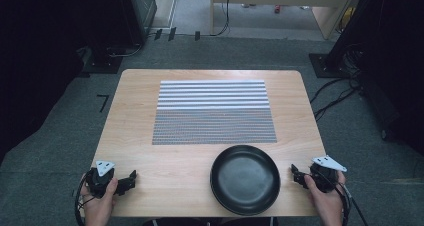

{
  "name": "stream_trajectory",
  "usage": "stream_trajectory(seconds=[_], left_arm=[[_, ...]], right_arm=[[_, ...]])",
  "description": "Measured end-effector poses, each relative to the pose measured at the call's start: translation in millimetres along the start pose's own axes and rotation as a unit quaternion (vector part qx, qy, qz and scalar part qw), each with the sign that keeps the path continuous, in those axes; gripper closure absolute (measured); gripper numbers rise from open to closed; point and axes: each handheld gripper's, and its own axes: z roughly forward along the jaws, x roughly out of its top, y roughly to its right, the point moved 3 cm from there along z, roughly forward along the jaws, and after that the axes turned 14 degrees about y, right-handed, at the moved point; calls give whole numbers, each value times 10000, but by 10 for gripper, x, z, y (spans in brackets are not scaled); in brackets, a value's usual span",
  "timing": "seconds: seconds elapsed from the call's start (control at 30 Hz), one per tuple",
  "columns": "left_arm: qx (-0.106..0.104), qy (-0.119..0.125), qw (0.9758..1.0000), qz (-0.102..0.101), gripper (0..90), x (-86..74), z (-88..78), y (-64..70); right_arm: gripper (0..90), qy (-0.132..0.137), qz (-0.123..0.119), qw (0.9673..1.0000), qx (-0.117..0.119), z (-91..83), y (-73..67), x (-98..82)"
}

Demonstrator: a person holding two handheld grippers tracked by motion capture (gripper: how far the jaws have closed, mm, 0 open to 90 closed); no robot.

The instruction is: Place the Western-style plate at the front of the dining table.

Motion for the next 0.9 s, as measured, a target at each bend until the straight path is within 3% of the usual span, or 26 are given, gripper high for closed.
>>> stream_trajectory(seconds=[0.17,0.27,0.57,0.83,0.9], left_arm=[[81,-42,9999,-95,0,12,-4,6],[-16,0,9996,-270,0,41,-24,36],[-256,96,9995,-154,0,106,-59,269],[-479,107,9988,-72,0,131,-75,466],[-513,112,9986,-70,0,139,-77,504]], right_arm=[[131,1,13,10000,-8,-4,0,0],[135,16,13,10000,-20,-12,10,-4],[137,64,292,9996,-1,-67,44,17],[138,170,267,9995,52,-120,-19,53],[139,170,414,9989,126,-135,-34,61]])
